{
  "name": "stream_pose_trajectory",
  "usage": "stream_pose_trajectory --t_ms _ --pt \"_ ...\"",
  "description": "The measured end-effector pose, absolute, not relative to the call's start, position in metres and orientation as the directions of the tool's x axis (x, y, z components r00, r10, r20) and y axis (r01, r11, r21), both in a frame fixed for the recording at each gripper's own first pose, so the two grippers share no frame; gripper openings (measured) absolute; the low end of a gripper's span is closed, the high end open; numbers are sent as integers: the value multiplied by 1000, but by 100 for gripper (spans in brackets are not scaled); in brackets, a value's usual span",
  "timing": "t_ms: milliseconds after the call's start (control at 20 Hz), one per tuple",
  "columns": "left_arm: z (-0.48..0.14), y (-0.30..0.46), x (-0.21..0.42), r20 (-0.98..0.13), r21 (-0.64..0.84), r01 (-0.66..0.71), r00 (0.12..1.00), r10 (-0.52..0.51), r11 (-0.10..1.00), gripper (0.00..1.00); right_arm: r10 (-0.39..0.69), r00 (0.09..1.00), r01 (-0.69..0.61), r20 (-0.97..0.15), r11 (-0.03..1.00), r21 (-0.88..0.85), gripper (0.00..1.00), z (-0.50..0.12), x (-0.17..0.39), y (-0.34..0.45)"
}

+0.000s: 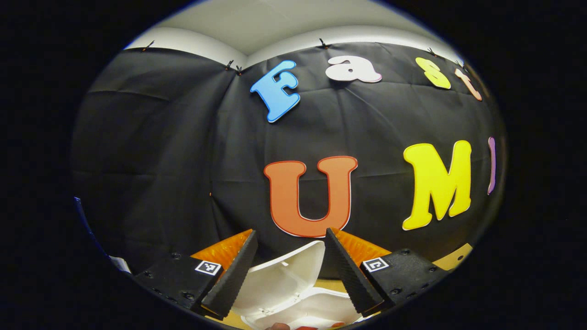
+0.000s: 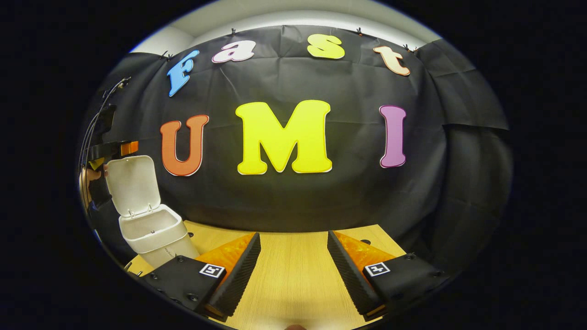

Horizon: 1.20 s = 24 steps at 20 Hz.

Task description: Press the lid of the desktop garbage bin to open it, pick up the crumpled paper on the desktop and throw it into the bin, then pick up the pop can on the desktop and drop it into the bin, and finally close the garbage bin lid.

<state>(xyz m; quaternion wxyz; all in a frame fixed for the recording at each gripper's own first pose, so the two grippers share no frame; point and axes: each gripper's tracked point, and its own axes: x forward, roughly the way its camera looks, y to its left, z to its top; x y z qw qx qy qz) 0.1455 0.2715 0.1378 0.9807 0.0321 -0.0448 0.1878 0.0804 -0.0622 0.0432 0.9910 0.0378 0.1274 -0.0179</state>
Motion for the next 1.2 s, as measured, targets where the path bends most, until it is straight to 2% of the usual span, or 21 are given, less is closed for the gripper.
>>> stream_pose_trajectory --t_ms 100,200,300,800,1100,1200 --pt "126 278 148 39 3 -374 927 373 928 93 -20 965 40 -262 997 71 94 39 81 -61" --pt "127 278 148 35 -5 -375 927 375 927 97 -13 963 34 -270 997 75 94 37 80 -61" --pt "124 275 144 14 2 -376 927 376 927 94 -9 962 32 -271 996 78 94 36 80 -62" --pt "96 209 120 -30 4 -308 951 308 951 94 21 961 7 -277 995 102 94 32 79 -66" --pt "18 170 115 -202 -92 -253 952 230 963 95 29 959 -3 -280 995 95 94 29 82 -76" --pt "3 161 115 -231 -123 -254 947 221 959 100 28 958 -2 -284 996 94 94 28 85 -80"
